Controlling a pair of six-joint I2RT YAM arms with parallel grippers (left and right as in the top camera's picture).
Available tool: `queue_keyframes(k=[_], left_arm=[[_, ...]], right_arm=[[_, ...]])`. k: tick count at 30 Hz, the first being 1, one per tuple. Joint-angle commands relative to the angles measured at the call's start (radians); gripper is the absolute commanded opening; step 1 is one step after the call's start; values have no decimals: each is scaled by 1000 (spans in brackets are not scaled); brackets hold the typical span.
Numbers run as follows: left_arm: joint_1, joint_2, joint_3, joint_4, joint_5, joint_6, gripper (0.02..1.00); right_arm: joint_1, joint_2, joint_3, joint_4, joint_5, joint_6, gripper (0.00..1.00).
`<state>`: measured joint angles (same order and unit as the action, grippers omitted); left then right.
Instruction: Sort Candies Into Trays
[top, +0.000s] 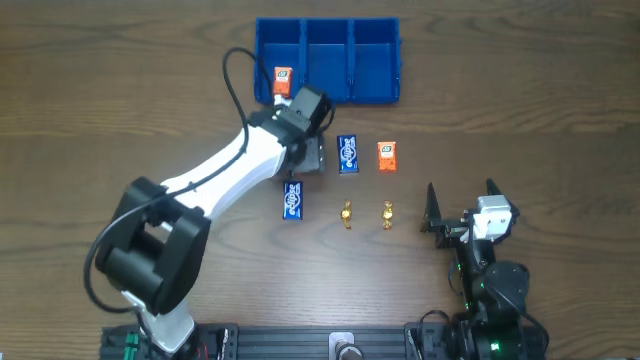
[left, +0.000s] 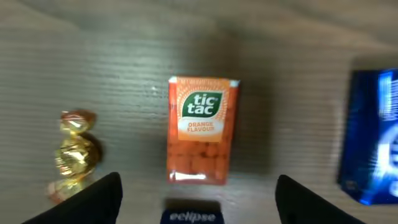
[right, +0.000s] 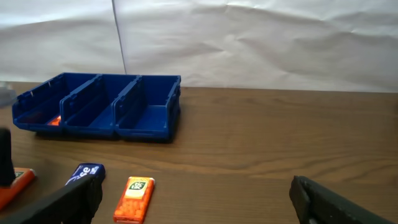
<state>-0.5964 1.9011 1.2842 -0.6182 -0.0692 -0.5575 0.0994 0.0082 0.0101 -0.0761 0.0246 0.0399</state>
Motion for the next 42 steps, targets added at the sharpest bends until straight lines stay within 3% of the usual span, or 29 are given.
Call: queue_keyframes(k=[1,10,12,14,16,20,26,29,33,42], left_arm=[[0,56,1,32,23,-26,776],[4,108,1,60,37,1,684],[11,108,0,59,38,4,568],[14,108,0,58,38,4,391],[14,108,0,59,38,3,294],[16,48,11,77,19,3,297],[74,-139,344,-88,-145,119,301],[153,-53,533,-143,-126,179,310],[219,147,690,-174,-14,223,316],[223,383,873,-249,11,247,367]], right_arm=[[-5,-5,-3,-5,-5,-15,998],[-5,-5,-3,-5,-5,-15,998],[-5,-5,-2,-5,-5,-15,998],[-5,-5,-3,-5,-5,-14,998],[-5,-5,-2,-5,-5,-15,998],[-5,-5,-3,-5,-5,-14,998],[-5,-5,-2,-5,-5,-15,998],[-5,-5,-2,-5,-5,-15,998],[-5,-5,-2,-5,-5,-15,998],[-5,-5,-3,-5,-5,-15,998]])
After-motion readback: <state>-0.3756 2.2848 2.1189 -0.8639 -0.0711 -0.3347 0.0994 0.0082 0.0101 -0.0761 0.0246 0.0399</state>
